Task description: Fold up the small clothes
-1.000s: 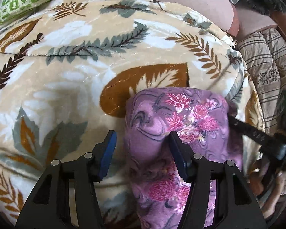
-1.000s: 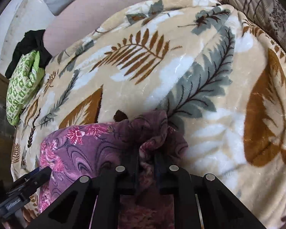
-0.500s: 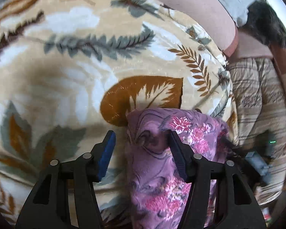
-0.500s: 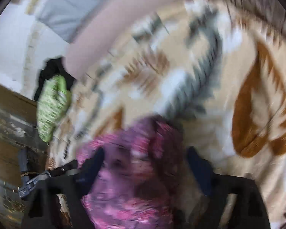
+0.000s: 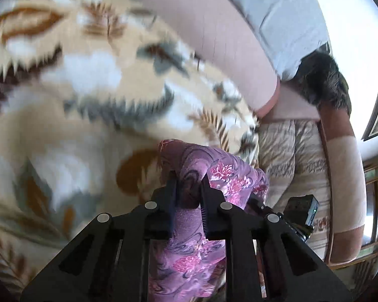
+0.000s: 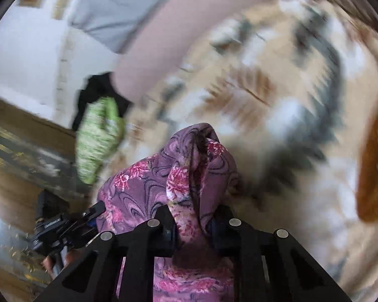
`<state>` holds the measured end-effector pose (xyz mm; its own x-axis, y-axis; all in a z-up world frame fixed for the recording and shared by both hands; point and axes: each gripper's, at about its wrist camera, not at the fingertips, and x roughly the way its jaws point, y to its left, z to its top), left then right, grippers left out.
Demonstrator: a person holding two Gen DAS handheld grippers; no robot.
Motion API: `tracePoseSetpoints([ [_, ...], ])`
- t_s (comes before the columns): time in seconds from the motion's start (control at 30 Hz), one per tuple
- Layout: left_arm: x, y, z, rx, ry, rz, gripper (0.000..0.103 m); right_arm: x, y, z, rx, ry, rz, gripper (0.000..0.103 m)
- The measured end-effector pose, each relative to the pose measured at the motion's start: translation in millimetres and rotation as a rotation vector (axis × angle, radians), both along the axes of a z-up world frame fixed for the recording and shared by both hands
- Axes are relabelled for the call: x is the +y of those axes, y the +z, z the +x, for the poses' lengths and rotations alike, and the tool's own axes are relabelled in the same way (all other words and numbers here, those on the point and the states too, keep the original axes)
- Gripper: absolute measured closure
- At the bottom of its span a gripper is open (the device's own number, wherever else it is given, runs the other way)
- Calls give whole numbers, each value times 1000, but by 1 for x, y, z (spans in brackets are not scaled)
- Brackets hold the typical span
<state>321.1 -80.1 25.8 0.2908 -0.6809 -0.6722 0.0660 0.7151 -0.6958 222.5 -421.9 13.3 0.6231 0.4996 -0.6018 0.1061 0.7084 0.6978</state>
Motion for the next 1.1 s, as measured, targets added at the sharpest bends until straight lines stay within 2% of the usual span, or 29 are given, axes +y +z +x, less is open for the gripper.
tracePoseSetpoints([
  [0.07,1,-4,17,-9,4,70,86,15,-1,21,0,10,-51,85],
  [0.13,-1,-32,33,24,8,191,82,27,-23,40,26,15,-95,79],
  [0.17,-3,-53,38,57,0,301,82,29,-47,48,90,28,-96,76],
  [0.2,-1,-65,36,85,-11,336,82,27,-62,53,154,26,-87,73],
  [0.23,1,-68,30,85,-16,299,82,24,-73,54,215,18,-60,73],
  [0.27,7,-66,19,74,-12,250,81,17,-70,46,199,3,-1,73],
  [0.3,13,-60,3,56,-9,231,77,12,-62,40,176,-6,7,73],
  [0.37,21,-49,-28,26,-16,203,50,5,-36,15,117,-28,-18,49],
  [0.4,23,-44,-48,8,-17,200,45,4,-25,-2,80,-37,-23,23],
  [0.43,24,-41,-71,-12,-26,220,44,5,-18,-23,43,-44,-27,20],
  [0.5,24,-40,-108,-34,-48,256,44,15,-16,-63,29,-35,-32,20],
  [0.57,22,-46,-136,-28,-57,277,44,26,-27,-99,50,-40,-56,32],
  [0.6,22,-50,-148,-21,-60,282,44,32,-34,-115,90,-52,-75,49],
  [0.63,24,-55,-157,-13,-59,276,44,35,-40,-127,117,-53,-64,57],
  [0.7,21,-68,-174,29,-57,284,44,46,-49,-144,142,-54,-33,57],
  [0.73,20,-71,-179,35,-59,296,48,52,-51,-149,145,-52,-53,57],
  [0.8,16,-81,-187,39,-59,328,53,67,-48,-153,144,-44,-150,57],
  [0.87,17,-85,-190,35,-40,314,59,81,-55,-146,174,-12,-238,60],
  [0.9,16,-86,-189,31,-42,322,63,85,-58,-145,198,-14,-291,77],
  [0.93,15,-87,-188,29,-51,328,78,88,-60,-144,210,-14,-337,97],
  [0.97,12,-86,-188,35,-67,317,91,90,-57,-144,200,-10,-350,97],
  [1.03,13,-70,-194,11,-74,299,93,90,-40,-155,147,-53,-385,98],
  [1.1,13,-46,-204,-61,-90,280,93,90,-23,-168,109,-96,-427,98],
])
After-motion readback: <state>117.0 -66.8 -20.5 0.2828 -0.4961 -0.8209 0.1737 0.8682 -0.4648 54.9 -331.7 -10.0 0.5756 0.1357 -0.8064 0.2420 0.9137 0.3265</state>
